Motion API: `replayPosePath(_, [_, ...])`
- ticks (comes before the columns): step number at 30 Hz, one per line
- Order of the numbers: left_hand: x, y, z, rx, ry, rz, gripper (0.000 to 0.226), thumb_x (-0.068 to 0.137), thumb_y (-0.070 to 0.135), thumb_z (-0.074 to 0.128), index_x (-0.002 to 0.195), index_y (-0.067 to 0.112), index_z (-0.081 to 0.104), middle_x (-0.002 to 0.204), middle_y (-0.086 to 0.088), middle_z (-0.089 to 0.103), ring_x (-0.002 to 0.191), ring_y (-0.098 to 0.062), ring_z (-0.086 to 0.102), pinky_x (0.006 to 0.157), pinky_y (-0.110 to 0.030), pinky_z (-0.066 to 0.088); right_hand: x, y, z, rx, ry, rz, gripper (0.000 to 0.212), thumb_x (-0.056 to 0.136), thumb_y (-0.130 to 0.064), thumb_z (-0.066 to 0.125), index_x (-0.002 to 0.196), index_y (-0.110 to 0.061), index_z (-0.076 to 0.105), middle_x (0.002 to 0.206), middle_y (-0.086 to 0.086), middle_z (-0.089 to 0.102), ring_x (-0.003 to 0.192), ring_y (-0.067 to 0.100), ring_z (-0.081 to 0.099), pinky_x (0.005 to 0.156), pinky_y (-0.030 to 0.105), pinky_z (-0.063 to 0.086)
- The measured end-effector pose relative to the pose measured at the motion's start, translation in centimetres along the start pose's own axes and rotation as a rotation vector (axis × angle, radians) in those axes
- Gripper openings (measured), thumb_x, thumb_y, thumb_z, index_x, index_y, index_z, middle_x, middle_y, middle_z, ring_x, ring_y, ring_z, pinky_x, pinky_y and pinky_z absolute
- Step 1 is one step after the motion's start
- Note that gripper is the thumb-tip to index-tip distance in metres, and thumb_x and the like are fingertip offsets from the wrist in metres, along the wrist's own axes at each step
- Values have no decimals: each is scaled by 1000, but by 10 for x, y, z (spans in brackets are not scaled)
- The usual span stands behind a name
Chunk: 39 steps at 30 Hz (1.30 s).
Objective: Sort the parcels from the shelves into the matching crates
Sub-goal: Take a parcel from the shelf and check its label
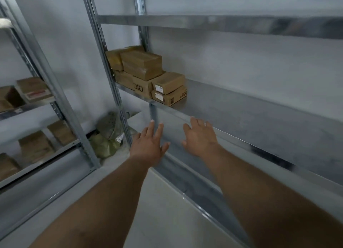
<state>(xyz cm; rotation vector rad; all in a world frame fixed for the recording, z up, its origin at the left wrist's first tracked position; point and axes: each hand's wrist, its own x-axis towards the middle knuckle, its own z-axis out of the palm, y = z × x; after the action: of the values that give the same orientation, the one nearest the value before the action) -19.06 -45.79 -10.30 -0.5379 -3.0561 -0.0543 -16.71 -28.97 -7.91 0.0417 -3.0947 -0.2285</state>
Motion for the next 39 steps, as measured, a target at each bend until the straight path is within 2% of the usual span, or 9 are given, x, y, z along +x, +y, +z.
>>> replayPosePath(6, [50,-29,0,-38,-3,-12,71,97,57,23,152,25,-8,161,-7,-6,147,-27,6,118,-43,14,58,-4,-2,21,25,-18,58,96,-45,44,143,-12,33,153,15,22,135,30,28,108,43,27])
replayPosePath(12, [128,-49,1,-39,19,63,69,98,55,23,153,22,-6,161,-8,-2,147,-27,9,117,-41,15,118,0,-1,46,36,46,53,95,-40,47,138,-9,39,139,14,37,126,30,36,99,38,33])
replayPosePath(19, [250,-79,-10,-129,73,227,64,100,49,28,153,21,6,160,-10,8,143,-31,20,112,-42,26,205,8,-7,44,1,212,52,97,-38,44,138,-7,39,142,15,37,126,31,36,98,40,36])
replayPosePath(23, [312,-101,-21,-166,38,263,61,101,44,28,153,20,8,159,-9,10,142,-31,21,109,-43,29,255,1,-15,98,-33,321,47,97,-32,43,136,-7,41,137,15,40,123,30,38,96,39,38])
replayPosePath(25, [341,-112,-22,-183,28,271,58,101,43,27,152,19,11,158,-10,16,139,-33,28,106,-44,33,279,-4,-17,146,-23,383,44,97,-30,41,135,-8,42,135,14,42,123,29,39,96,38,39])
replayPosePath(29, [390,-125,-22,-229,-12,296,51,102,38,26,149,20,20,149,-14,32,130,-35,37,103,-45,38,315,-12,-16,261,-35,491,46,97,-31,41,135,-6,40,133,14,43,123,28,40,97,39,41])
replayPosePath(34, [429,-124,-16,-311,-25,303,44,101,34,31,140,16,38,122,-18,58,112,-33,51,93,-41,45,349,-12,-11,402,-40,608,41,99,-32,40,131,-7,43,130,14,46,121,28,42,98,39,39])
replayPosePath(37, [437,-121,-16,-301,-54,295,41,101,32,32,137,15,41,119,-18,60,110,-33,53,89,-38,45,365,-12,-4,464,-55,662,39,99,-34,42,127,-7,46,125,13,50,117,29,47,95,38,41])
replayPosePath(39, [438,-117,-18,-301,-68,294,40,101,32,32,137,14,40,122,-16,59,113,-32,51,88,-36,43,373,-13,1,524,-52,702,35,97,-31,45,123,-8,49,120,11,55,110,29,53,88,36,44])
